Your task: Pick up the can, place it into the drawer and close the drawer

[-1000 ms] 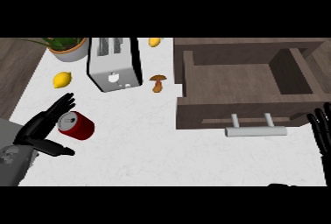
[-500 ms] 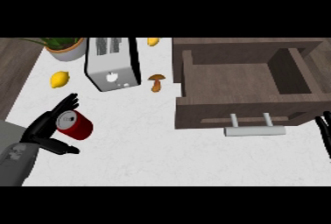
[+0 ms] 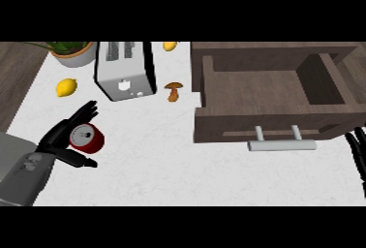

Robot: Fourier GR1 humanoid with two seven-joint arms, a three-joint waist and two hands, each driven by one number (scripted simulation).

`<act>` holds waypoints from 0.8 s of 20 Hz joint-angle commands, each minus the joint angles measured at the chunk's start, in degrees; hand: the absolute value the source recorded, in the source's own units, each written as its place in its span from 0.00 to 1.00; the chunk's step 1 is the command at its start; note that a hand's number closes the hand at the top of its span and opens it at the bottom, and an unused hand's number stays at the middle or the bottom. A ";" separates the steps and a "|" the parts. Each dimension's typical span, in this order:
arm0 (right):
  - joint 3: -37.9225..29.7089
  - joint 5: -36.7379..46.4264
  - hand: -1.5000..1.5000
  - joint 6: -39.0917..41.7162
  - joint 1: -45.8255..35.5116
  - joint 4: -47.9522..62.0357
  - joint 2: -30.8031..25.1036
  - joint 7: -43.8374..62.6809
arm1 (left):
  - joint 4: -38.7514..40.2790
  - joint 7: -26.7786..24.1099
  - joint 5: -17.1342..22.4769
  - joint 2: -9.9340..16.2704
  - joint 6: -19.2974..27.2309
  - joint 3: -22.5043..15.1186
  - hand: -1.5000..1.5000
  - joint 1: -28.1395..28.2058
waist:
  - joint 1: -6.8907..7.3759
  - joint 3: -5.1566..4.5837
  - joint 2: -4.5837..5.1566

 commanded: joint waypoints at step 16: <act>-3.48 -3.20 0.00 0.60 0.07 -1.95 -0.73 2.11 | -3.94 -2.11 2.19 -2.55 -13.24 -1.75 1.00 -0.41 | 1.11 0.04 -0.37</act>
